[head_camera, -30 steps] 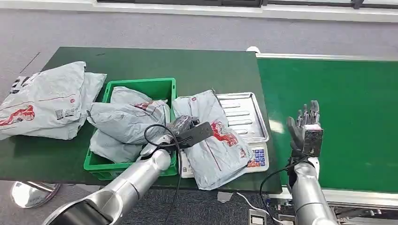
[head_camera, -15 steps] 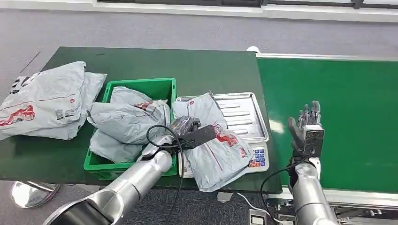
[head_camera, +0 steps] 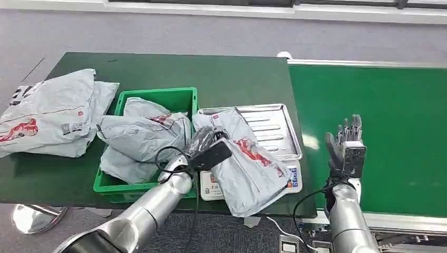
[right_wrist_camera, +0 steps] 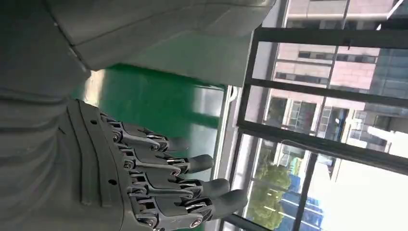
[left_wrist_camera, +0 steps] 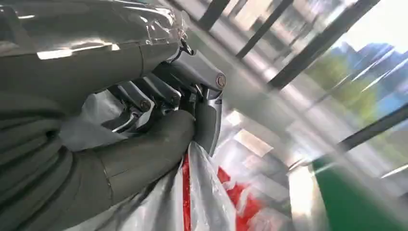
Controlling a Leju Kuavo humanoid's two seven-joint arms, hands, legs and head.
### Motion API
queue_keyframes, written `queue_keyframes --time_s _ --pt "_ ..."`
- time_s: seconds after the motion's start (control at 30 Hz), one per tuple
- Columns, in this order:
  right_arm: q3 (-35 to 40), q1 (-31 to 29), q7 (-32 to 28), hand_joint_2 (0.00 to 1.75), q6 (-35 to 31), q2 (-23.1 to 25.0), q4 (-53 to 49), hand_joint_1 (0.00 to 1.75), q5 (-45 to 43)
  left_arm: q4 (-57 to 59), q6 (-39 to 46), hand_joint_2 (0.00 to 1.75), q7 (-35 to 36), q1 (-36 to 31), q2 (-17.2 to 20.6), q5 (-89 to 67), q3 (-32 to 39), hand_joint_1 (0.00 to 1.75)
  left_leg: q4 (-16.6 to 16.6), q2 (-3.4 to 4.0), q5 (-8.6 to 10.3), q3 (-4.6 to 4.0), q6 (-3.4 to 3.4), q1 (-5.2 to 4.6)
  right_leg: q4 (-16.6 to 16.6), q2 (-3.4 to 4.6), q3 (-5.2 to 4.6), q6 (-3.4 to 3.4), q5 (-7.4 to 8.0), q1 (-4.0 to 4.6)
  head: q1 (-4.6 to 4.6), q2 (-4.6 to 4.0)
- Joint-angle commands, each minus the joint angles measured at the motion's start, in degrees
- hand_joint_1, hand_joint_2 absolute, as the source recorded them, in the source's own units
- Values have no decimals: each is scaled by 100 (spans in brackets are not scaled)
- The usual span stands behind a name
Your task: Moved the parcel from conveyor to table for the left to box.
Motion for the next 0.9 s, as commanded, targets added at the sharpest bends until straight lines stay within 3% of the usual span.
queue_keyframes --time_s 0.03,0.1,0.2,0.37,0.43,0.5,0.53,0.8,0.83,0.87,0.9 --pt "-357 -98 11 175 -68 148 -6 0 -97 -4302 966 175 -191 1195 645 1488 477 175 -2 23 -10 3 -9 6 -2 24 -6 -11 -2 6 0 0" --pt "-348 -102 11 175 -111 143 7 0 -125 -5287 1565 175 -191 1435 744 1490 615 175 -2 30 -13 3 -12 7 -1 35 -9 -11 -2 7 0 0" --pt "-264 -10 11 175 -182 140 -70 0 -219 -5972 1724 175 -191 1715 985 1620 990 175 -3 44 -20 8 -14 11 -4 49 -5 -18 -8 12 0 0" --pt "-182 34 11 175 -241 129 -108 0 -307 -5956 2004 175 -191 1646 1029 1604 1274 175 -8 24 -17 5 -18 8 -3 30 -6 -15 -15 8 -2 0" --pt "-139 -35 11 175 -252 97 -35 0 -349 -6215 1547 175 -191 1663 846 1951 1810 175 -11 31 -19 15 -20 12 -8 34 4 -19 -16 11 0 0" --pt "-119 15 11 175 -288 87 -95 0 -384 -5907 2215 175 -191 1510 1025 1208 1734 175 0 26 -19 -5 -15 10 1 27 -11 -14 -16 9 -2 0" --pt "-140 115 11 175 -300 105 -207 0 -402 -5279 2215 175 -191 1336 705 -80 2342 175 -7 27 -18 6 -16 10 -5 29 -1 -17 -14 10 -2 0" --pt "-140 115 11 175 -300 105 -207 0 -402 -5279 2215 175 -191 1336 705 -80 2342 175 -5 8 -16 6 -15 9 -6 9 4 -15 -18 8 -2 0" --pt "-142 250 11 175 -317 123 -363 0 -381 -4437 2215 175 54 1075 456 -1682 3009 175 -8 11 -17 11 -16 11 -9 13 8 -17 -18 10 -2 0" --pt "-134 312 11 175 -317 127 -427 0 -383 -3847 2197 175 622 846 603 -2190 2961 175 -8 10 -16 9 -17 11 -9 11 6 -17 -17 10 -2 0" --pt "-140 330 11 175 -285 123 -449 0 -352 -3106 1732 175 1801 506 878 -2829 2858 175 -7 -1 -13 7 -14 7 -5 1 6 -14 -19 6 -2 0"
